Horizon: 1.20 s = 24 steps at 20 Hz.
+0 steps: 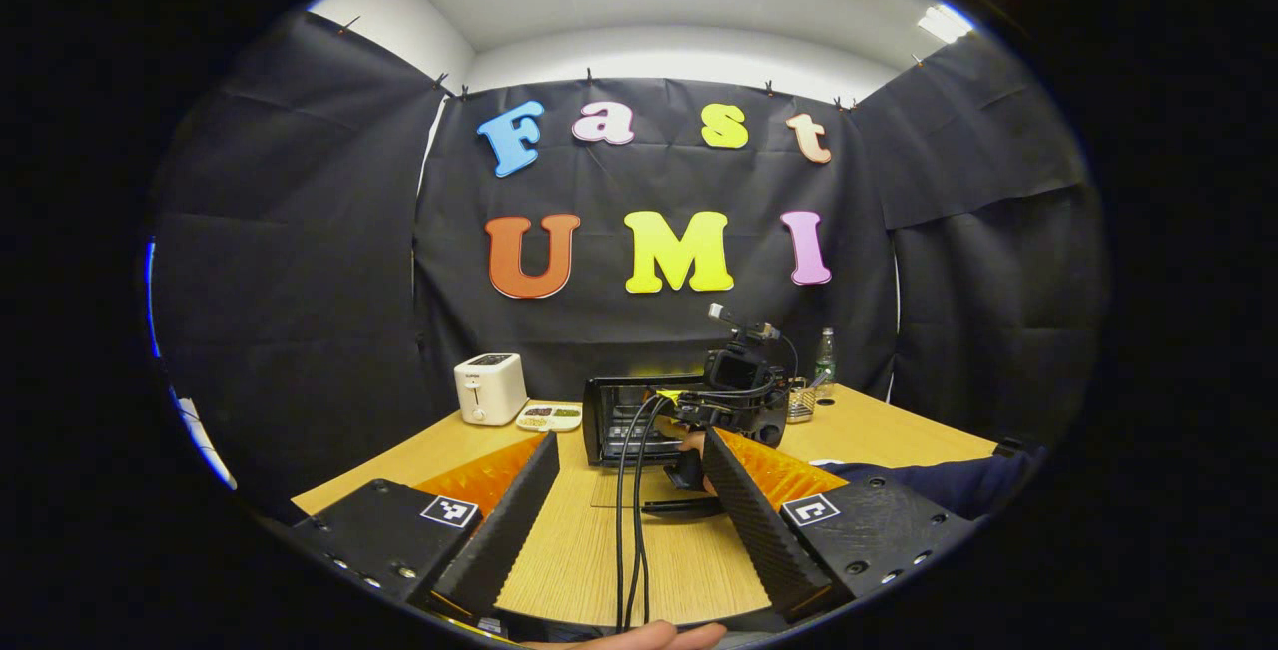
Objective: Open the electric oven with the left hand, put the food in, and close the electric oven.
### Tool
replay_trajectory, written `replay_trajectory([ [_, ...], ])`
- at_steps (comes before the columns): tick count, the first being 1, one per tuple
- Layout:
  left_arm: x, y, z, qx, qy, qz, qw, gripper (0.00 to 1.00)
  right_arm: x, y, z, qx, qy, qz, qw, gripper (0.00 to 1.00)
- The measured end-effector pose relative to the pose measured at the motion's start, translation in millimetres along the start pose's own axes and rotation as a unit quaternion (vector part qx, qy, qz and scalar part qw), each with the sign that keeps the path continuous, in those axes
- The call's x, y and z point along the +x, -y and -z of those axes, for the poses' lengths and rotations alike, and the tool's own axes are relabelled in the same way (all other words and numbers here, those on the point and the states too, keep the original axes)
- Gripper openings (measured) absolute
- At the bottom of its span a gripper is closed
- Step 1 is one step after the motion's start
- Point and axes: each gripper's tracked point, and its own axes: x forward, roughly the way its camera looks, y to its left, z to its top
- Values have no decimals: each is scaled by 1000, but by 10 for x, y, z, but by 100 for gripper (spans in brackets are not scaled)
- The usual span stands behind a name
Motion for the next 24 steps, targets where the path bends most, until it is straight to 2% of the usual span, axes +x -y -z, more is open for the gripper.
replay_trajectory([
  [1, -9, 12, 1, 1, -1, 1, 1000, 94, -42, 2, 50, -5, -17, -8, 1000, 100],
  [4, -13, 37, 1, 7, -3, -3, 1000, 94, -215, -1, 146, 5, -57, -23, 998, 100],
  [5, -8, 55, 1, 7, -2, -3, 1000, 95, -297, 9, 150, 9, -64, -26, 998, 96],
  [6, -19, 87, -10, 7, 0, 0, 1000, 94, -395, 21, 171, 15, -70, -32, 997, 99],
  [7, -30, 116, -40, 7, 2, 1, 1000, 94, -494, 25, 200, 20, -81, -38, 996, 96],
  [8, -38, 146, -55, 7, 4, 2, 1000, 95, -598, 29, 252, 29, -95, -45, 994, 100],
  [10, -24, 182, -57, 11, 6, 7, 1000, 94, -841, 6, 373, 51, -141, -67, 986, 99],
  [11, -33, 205, -63, 13, 6, 7, 1000, 94, -986, -42, 398, 73, -155, -88, 981, 96],
  [12, -32, 216, -59, 12, 6, 4, 1000, 94, -1118, -81, 400, 96, -163, -108, 976, 99],
  [14, -21, 223, -67, 8, 7, 1, 1000, 94, -1371, -45, 345, 123, -161, -129, 971, 96],
  [15, -19, 249, -70, 6, 6, 2, 1000, 94, -1483, 2, 278, 129, -152, -136, 971, 99],
  [16, -19, 252, -62, 5, 5, 1, 1000, 94, -1590, 53, 197, 133, -139, -138, 972, 95],
  [17, -27, 251, -64, 4, 6, 0, 1000, 94, -1683, 118, 122, 132, -131, -139, 973, 99],
  [18, -24, 242, -74, 5, 7, -1, 1000, 94, -1797, 188, 87, 131, -128, -137, 974, 98],
  [21, 50, 157, -49, 16, 8, -17, 1000, 94, -2156, 345, 31, 132, -162, -141, 968, 99],
  [22, 99, 168, -2, 15, 2, -17, 1000, 94, -2270, 413, -35, 128, -156, -140, 969, 99],
  [23, 148, 228, 100, 10, -10, -14, 1000, 94, -2340, 502, -106, 112, -144, -134, 974, 94],
  [24, 203, 286, 206, 5, -27, -10, 1000, 94, -2427, 627, -202, 89, -125, -121, 981, 98],
])
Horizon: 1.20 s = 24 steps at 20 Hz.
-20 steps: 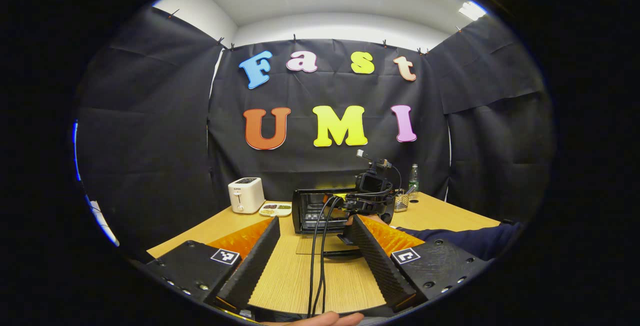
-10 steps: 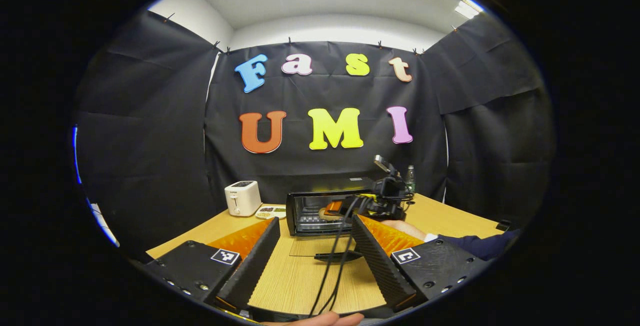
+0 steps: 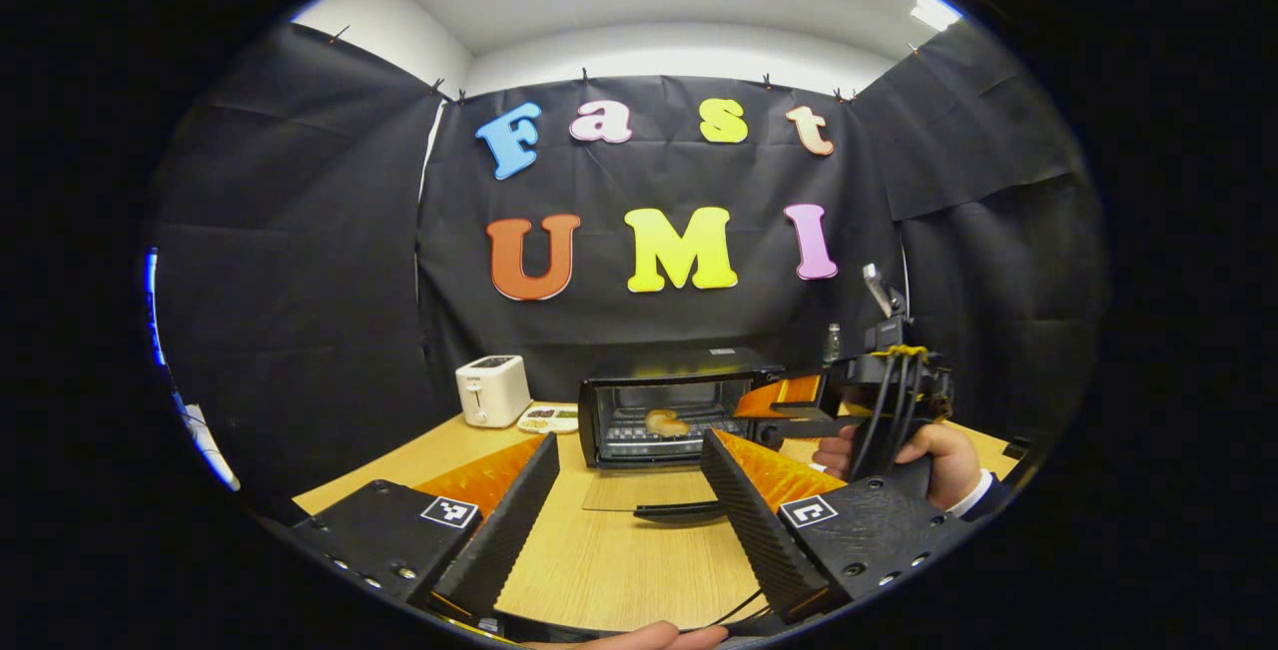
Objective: Open the electric oven with the left hand, put the food in, and close the electric oven.
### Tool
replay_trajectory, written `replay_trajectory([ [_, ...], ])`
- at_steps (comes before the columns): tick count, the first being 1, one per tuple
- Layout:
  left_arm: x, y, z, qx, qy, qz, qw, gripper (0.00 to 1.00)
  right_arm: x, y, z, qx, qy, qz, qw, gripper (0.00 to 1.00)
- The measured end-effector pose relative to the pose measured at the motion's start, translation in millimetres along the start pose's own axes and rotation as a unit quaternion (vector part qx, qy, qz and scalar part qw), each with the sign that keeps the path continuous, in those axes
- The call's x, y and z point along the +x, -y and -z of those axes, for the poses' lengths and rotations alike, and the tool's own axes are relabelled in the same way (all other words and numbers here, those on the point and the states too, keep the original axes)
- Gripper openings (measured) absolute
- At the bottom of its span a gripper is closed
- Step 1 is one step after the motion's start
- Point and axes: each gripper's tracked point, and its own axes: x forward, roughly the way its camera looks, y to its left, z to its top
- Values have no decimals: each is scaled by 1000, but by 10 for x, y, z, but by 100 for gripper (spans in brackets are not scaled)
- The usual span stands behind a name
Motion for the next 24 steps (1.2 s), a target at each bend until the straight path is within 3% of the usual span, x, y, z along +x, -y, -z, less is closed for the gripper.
replay_trajectory([
  [4, 183, 256, 254, 18, -37, 17, 999, 94, -569, 18, -275, -87, 54, 21, 995, 99],
  [5, 214, 329, 310, 22, -43, 22, 999, 94, -703, -10, -331, -107, 65, 23, 992, 94],
  [6, 258, 402, 373, 24, -52, 29, 998, 87, -854, -53, -379, -123, 77, 23, 989, 94],
  [7, 274, 467, 435, 26, -59, 33, 997, 95, -1006, -89, -435, -134, 89, 24, 987, 94],
  [8, 296, 524, 495, 30, -67, 38, 997, 95, -1153, -118, -485, -141, 102, 25, 984, 99],
  [11, 384, 623, 680, 26, -93, 52, 994, 95, -1569, -117, -651, -166, 141, 41, 975, 99],
  [13, 480, 587, 806, 10, -112, 48, 993, 95, -1851, -71, -754, -183, 170, 63, 966, 94],
  [16, 642, 627, 1090, -16, -154, 48, 987, 96, -2186, -57, -852, -225, 203, 91, 949, 100],
  [19, 830, 509, 1411, -9, -205, 13, 979, 96, -2469, -28, -946, -247, 235, 109, 934, 99],
  [24, 1032, 639, 1716, -13, -256, 31, 966, 96, -2719, 26, -926, -231, 253, 87, 935, 96],
])
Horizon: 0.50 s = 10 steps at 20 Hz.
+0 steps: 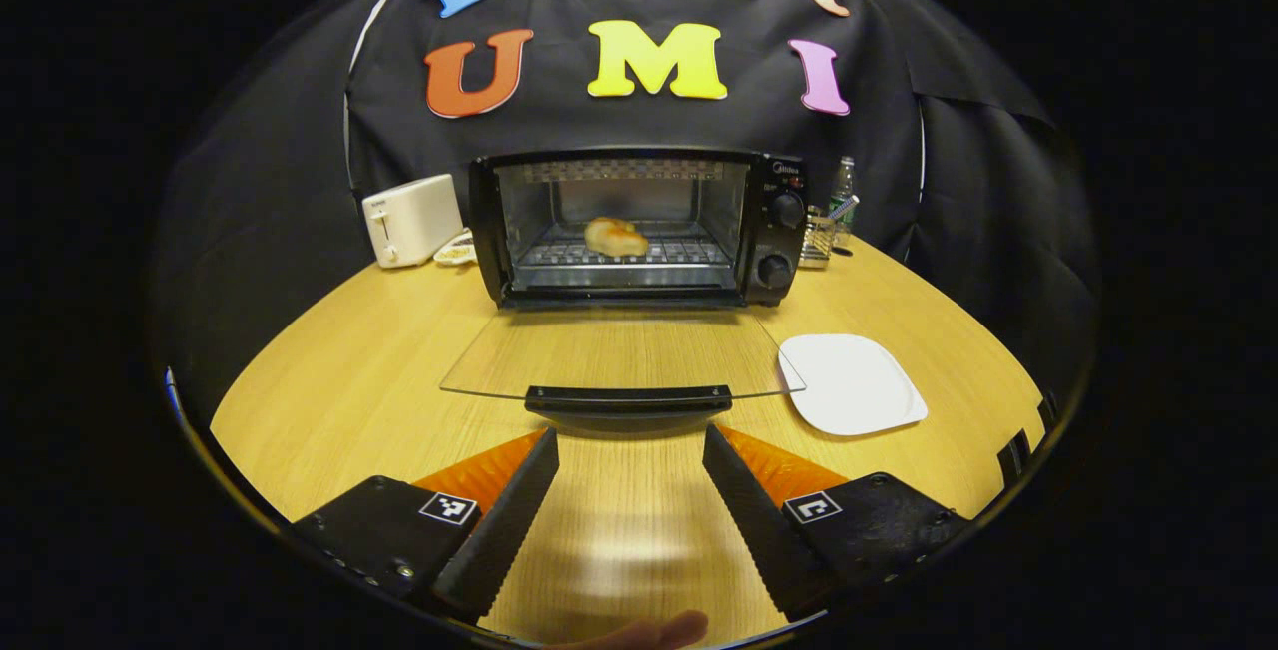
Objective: Open the electric oven with the left hand, put the food in, and close the electric oven.
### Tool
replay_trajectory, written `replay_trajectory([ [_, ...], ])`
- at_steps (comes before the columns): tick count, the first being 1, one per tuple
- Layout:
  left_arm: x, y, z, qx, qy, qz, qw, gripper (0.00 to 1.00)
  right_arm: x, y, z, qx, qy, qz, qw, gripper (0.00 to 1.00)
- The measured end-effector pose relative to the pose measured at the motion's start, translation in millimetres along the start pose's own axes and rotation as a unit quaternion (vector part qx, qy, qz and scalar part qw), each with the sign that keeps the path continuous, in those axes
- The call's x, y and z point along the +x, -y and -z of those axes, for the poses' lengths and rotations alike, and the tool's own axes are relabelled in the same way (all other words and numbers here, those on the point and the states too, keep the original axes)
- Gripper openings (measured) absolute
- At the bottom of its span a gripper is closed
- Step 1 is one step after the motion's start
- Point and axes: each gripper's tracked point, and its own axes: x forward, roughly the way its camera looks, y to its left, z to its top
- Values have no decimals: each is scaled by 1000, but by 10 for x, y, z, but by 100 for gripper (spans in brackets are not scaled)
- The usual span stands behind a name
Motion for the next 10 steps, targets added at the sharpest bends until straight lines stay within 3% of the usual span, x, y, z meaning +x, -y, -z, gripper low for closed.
replay_trajectory([
  [8, 320, 2, 120, -11, -54, 6, 998, 96, -4, 99, 93, 24, 6, -14, 1000, 99],
  [10, 403, -8, 126, -14, -61, 6, 998, 100, -7, 148, 122, 24, 4, -15, 1000, 99],
])
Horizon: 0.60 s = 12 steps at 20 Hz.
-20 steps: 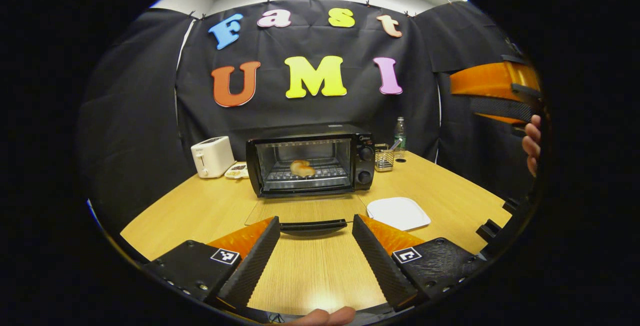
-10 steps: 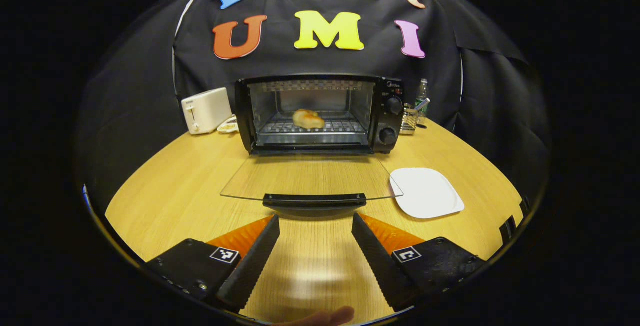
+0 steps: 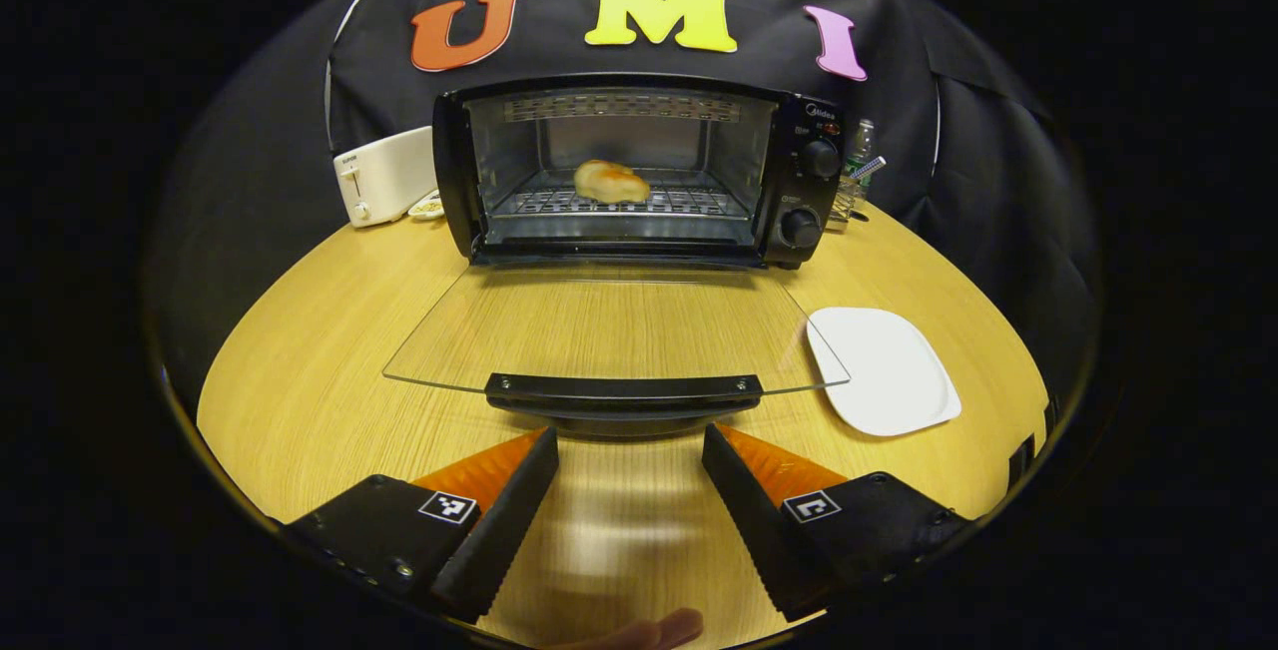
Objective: Open the electric oven with the left hand, put the food in, and close the electric oven.
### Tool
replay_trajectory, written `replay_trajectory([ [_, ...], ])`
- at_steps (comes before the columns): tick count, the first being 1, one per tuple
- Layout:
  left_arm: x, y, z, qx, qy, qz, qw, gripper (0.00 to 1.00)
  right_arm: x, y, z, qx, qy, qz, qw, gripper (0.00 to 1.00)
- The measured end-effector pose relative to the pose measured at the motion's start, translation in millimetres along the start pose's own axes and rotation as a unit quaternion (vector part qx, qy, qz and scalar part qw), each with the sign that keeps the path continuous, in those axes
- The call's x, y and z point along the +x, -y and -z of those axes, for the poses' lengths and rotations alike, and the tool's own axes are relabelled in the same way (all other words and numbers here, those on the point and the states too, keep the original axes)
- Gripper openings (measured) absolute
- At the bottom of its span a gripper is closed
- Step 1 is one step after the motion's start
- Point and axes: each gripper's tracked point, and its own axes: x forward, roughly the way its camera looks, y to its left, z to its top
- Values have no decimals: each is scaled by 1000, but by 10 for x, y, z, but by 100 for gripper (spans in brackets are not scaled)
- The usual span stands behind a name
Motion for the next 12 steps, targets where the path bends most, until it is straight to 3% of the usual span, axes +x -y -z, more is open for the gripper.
replay_trajectory([
  [3, 70, -4, 76, -5, -34, 7, 999, 95, -14, 58, 19, 1, 0, 4, 1000, 96],
  [6, 46, 2, 29, 5, -32, 4, 999, 100, -20, 67, 46, 3, -2, 1, 1000, 99],
  [7, 37, 4, 30, 6, -33, 3, 999, 96, -18, 62, 57, 3, -4, 0, 1000, 99],
  [12, -6, 6, -21, 12, -27, -4, 1000, 96, -22, 42, 90, -6, -5, -2, 1000, 99],
])
